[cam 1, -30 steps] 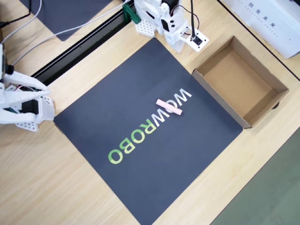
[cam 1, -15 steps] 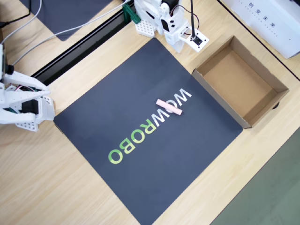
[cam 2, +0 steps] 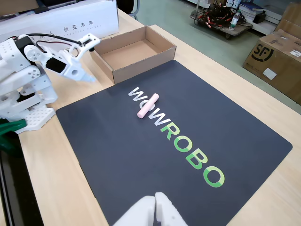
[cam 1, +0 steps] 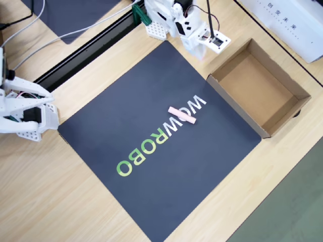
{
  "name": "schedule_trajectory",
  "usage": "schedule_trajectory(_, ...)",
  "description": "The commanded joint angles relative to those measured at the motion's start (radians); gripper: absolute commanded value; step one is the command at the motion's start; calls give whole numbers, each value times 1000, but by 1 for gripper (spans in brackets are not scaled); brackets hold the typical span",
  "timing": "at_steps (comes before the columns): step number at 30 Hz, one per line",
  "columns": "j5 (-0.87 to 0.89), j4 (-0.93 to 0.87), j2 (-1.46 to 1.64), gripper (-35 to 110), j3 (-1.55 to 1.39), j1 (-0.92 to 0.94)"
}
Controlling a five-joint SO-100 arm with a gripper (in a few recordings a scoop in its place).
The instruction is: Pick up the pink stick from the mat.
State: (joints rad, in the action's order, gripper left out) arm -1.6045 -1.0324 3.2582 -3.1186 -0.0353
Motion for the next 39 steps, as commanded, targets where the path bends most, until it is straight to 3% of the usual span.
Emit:
schedule_trajectory(1, -11, 49, 20, 0, 41, 0)
schedule_trajectory(8, -14, 169, 18, 0, 137, 26)
schedule_trajectory(17, -43, 167, -132, 0, 362, 86)
schedule_trajectory(39, -69, 150, -857, 0, 930, 383)
